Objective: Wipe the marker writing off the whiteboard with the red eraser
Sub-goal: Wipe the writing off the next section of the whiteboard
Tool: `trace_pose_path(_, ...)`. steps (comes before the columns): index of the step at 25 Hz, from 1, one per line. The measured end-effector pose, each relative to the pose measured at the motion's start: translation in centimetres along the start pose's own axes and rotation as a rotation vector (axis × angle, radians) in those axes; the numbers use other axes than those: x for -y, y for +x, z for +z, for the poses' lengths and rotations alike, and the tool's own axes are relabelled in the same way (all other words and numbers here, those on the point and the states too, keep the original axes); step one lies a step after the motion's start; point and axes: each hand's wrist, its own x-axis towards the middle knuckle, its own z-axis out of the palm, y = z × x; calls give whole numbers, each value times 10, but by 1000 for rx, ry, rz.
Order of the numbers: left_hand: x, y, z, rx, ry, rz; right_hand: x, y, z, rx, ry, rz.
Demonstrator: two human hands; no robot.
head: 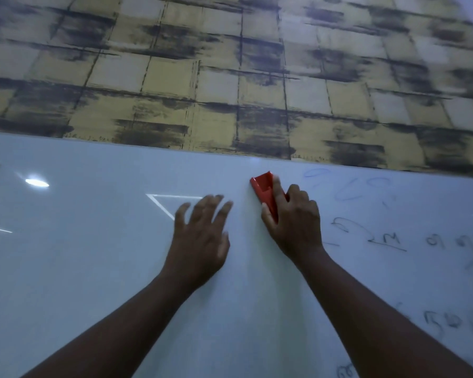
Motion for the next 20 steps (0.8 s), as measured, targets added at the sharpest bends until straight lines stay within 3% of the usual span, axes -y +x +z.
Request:
trace_pose_path(5,-32,-17,27,48,-102,-74,-60,10,6,-39,23,32)
trace_pose_path(12,-47,-28,37,-14,9,-92,-174,19,10,-75,-11,251)
trace_pose_path(17,-50,-30,35,23,23,-125,-151,13,15,-119,108,287)
trace_pose_path(20,-50,-33,33,42,39,-136,-103,-13,14,-159,148,44)
